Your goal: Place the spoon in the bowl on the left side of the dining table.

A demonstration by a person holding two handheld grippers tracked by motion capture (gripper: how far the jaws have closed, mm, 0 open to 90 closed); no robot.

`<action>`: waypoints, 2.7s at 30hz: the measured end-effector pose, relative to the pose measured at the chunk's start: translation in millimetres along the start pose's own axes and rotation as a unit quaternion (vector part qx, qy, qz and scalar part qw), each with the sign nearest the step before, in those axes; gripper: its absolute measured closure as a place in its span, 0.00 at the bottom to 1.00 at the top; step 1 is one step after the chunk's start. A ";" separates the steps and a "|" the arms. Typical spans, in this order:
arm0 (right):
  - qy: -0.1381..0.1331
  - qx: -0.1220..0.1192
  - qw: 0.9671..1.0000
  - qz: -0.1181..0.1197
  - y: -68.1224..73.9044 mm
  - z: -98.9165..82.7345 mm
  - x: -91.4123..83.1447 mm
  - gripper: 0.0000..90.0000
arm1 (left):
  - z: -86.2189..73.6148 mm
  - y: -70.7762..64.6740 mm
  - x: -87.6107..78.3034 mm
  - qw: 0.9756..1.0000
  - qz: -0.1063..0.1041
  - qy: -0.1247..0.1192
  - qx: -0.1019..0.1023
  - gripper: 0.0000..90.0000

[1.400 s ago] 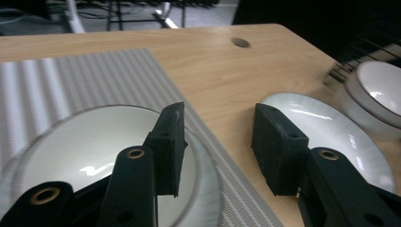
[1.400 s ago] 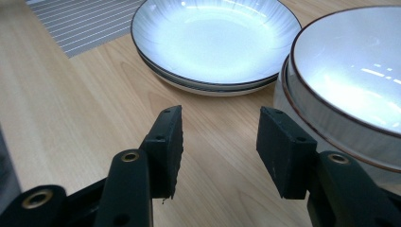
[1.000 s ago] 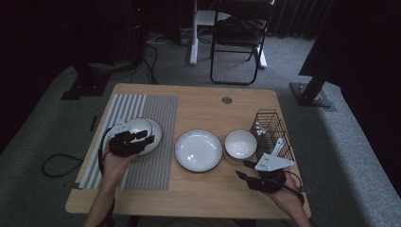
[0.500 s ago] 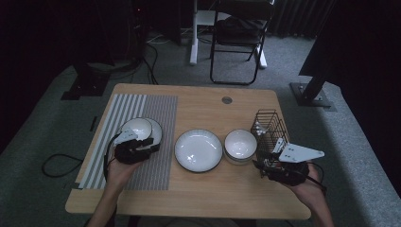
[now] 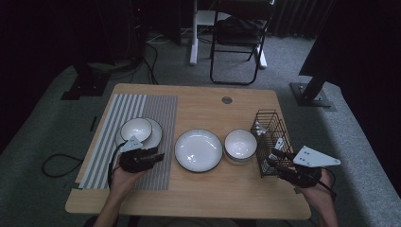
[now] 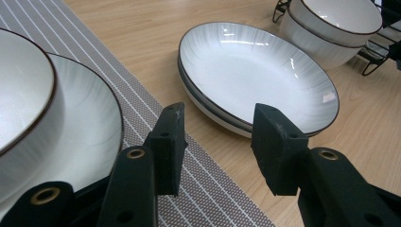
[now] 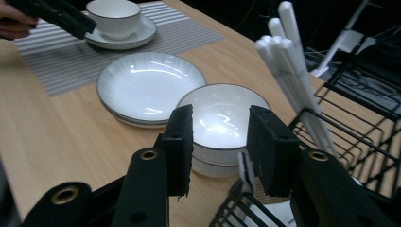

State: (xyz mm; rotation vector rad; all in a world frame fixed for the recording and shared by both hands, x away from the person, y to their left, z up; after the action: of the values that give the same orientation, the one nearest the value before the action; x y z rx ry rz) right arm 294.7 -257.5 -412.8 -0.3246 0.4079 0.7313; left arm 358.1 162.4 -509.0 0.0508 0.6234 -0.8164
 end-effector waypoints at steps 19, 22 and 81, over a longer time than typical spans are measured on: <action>0.014 0.024 1.000 -0.006 -15.8 -20.3 9.6 0.73 | -4.4 -0.6 3.0 1.000 -0.005 0.008 -0.004 0.63; 0.013 0.030 0.999 -0.010 -19.6 -21.9 9.4 0.77 | -4.4 -0.3 2.9 1.000 -0.005 0.008 -0.004 0.63; 0.018 0.007 0.998 -0.052 -41.7 -1.5 1.1 0.94 | -24.7 14.3 13.5 0.999 -0.004 0.040 -0.023 0.63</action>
State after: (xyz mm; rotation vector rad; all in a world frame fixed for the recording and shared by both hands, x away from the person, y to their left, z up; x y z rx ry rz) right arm 324.1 -286.7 -408.7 -0.3439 0.4278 0.6204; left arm 362.7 170.1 -539.3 0.0397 0.7178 -0.8112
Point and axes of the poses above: each handheld gripper's, and its own axes: x roughly forward along the jaws, z roughly out of its top, y roughly to its left, the point moved 7 cm from there along x, roughly forward along the jaws, and after that the axes turned 1 degree about y, right-handed, at the moved point
